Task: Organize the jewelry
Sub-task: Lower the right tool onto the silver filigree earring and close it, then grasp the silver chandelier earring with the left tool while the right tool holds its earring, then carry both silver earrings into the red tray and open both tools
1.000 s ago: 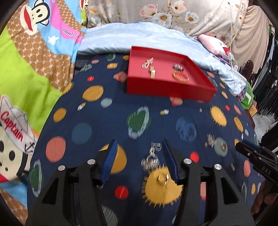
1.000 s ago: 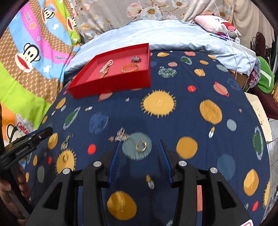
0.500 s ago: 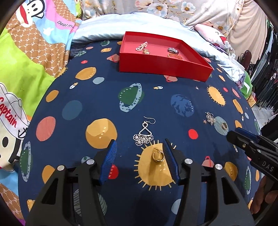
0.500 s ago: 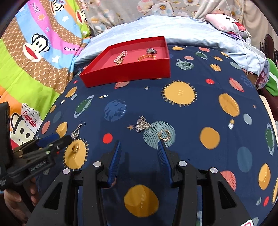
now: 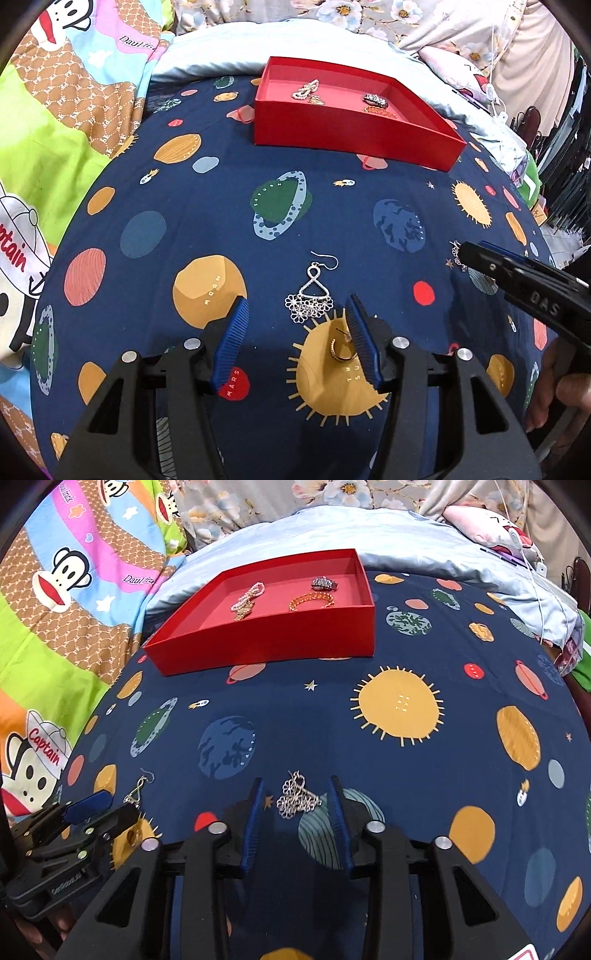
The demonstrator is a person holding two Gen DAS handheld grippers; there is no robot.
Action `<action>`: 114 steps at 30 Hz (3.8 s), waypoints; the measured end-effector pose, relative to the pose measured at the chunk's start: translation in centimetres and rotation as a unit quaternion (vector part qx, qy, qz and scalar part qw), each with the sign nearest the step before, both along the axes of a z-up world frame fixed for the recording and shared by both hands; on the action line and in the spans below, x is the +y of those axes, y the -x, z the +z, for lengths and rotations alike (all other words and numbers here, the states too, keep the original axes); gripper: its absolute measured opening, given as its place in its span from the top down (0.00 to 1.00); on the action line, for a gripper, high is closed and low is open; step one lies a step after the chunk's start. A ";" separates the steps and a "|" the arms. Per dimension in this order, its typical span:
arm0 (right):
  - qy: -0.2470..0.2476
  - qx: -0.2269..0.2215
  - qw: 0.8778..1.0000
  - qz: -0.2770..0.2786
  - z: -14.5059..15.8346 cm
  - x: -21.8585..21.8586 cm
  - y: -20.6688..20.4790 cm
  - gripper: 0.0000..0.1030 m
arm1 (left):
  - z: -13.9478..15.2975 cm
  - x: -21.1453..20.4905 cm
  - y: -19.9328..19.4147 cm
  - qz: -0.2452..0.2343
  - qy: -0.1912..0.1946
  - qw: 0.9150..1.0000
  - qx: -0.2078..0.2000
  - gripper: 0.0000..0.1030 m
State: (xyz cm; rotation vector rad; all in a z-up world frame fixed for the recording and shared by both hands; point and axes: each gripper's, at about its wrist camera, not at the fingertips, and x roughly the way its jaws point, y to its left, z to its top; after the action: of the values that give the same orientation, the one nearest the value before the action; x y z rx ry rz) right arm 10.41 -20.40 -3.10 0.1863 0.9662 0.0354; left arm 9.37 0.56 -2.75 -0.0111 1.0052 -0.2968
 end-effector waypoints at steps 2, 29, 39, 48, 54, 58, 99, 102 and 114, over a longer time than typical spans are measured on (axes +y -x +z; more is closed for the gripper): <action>0.001 0.003 1.000 0.001 -0.2 0.0 -0.4 0.78 | 0.0 -0.2 -0.1 -0.004 0.001 1.000 0.000 0.49; -0.024 -0.005 1.000 -0.006 0.5 -0.4 0.6 0.93 | -0.1 -1.3 -2.3 -0.011 0.036 0.999 0.012 0.82; -0.030 -0.005 1.000 -0.007 0.5 -0.5 0.6 0.93 | -0.2 -2.5 -2.9 -0.025 0.033 0.999 0.001 0.96; -0.032 -0.009 0.999 -0.010 0.9 -0.8 0.8 0.93 | 0.6 -1.9 -2.4 -0.024 0.047 0.999 0.002 1.00; -0.034 -0.016 0.999 -0.010 1.4 -0.9 1.1 0.93 | 2.3 -1.4 -1.7 -0.026 0.059 0.998 -0.011 1.00; -0.034 -0.029 0.999 -0.009 2.5 -0.9 1.4 0.93 | 3.7 -1.2 -1.5 -0.027 0.069 0.997 -0.021 1.00; -0.030 -0.133 0.990 0.018 11.2 -2.2 -11.6 0.93 | 13.3 -4.7 -14.0 -0.028 0.080 0.983 -0.162 1.00; -0.034 -0.122 0.992 0.020 10.2 -2.3 -13.1 0.93 | 12.7 -5.0 -15.4 -0.028 0.083 0.984 -0.153 1.00; -0.033 -0.092 0.995 0.015 7.0 -2.5 -15.0 0.93 | 10.5 -7.3 -18.5 -0.041 0.082 0.988 -0.126 1.00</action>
State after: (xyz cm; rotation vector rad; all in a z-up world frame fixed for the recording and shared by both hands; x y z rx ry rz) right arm 25.44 -22.89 3.89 0.2260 0.7846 0.1096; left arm 27.85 -6.73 7.71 -0.0790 0.7286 -0.4438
